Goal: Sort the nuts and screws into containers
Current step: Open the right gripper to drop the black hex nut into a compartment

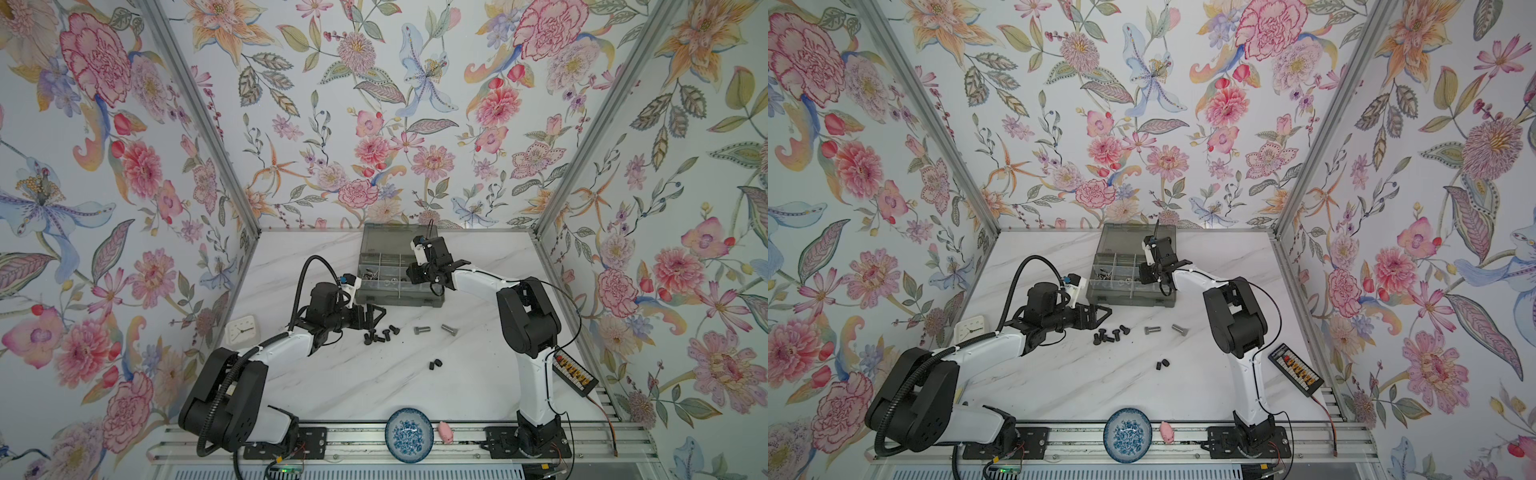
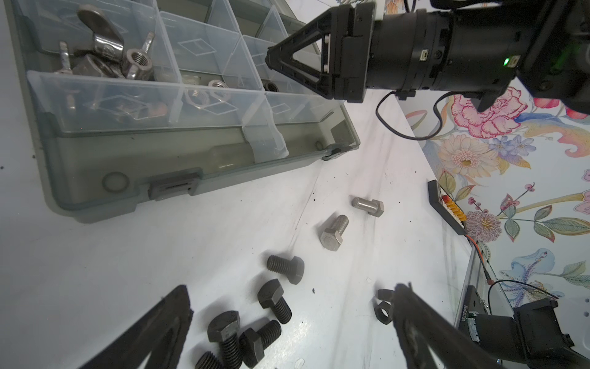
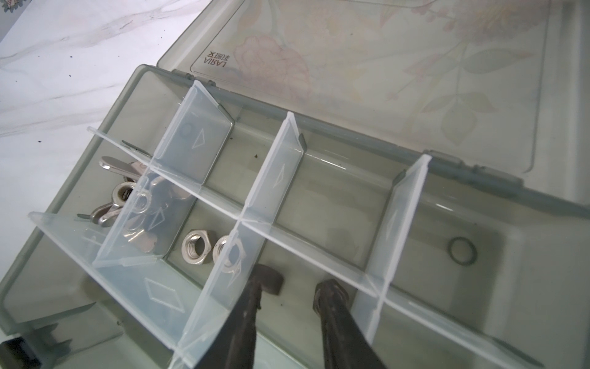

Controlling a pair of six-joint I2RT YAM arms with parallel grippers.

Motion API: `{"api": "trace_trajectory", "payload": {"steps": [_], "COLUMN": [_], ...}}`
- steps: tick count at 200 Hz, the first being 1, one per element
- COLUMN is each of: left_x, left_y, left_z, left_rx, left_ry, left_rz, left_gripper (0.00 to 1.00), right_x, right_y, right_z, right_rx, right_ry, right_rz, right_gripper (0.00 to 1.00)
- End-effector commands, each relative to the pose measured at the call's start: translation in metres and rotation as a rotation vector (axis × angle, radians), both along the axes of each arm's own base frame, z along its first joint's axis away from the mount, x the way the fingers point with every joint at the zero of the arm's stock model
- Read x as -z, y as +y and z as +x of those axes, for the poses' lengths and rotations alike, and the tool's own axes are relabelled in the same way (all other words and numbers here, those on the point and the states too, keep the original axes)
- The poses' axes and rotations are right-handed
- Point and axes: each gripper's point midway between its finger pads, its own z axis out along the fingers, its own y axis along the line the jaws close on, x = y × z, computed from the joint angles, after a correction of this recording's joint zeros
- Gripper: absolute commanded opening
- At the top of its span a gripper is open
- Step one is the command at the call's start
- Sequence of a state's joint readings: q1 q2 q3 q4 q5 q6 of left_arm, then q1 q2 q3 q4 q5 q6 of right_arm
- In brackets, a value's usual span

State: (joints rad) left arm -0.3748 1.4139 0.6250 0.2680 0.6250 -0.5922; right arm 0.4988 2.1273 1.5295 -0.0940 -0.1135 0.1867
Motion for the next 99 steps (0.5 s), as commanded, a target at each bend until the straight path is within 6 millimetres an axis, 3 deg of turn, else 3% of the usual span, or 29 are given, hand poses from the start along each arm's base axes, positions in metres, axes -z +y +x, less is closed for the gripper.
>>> {"api": "trace_trajectory", "payload": {"steps": [1, 46, 73, 99], "left_x": [0.0, 0.001, -0.001, -0.007], "left_y": [0.002, 0.002, 0.002, 0.002], "left_z": [0.001, 0.001, 0.003, 0.004], "left_rx": [-0.004, -0.002, -0.002, -0.007], "left_ry": [0.0, 0.001, 0.001, -0.009], "left_rz": [-0.013, -0.013, -0.011, -0.014], "left_gripper": [0.99, 0.99, 0.99, 0.99], "right_x": [-0.01, -0.046, -0.062, -0.063], "right_y": [-0.003, -0.004, -0.009, -0.023], "right_z": [0.001, -0.018, -0.045, -0.08], "right_rx": [-0.002, -0.037, -0.062, -0.054], "right_ry": [-0.008, -0.03, 0.0, 0.08], "right_rz": [-0.015, -0.02, -0.018, -0.035], "right_gripper": [0.39, 0.47, 0.49, 0.52]}}
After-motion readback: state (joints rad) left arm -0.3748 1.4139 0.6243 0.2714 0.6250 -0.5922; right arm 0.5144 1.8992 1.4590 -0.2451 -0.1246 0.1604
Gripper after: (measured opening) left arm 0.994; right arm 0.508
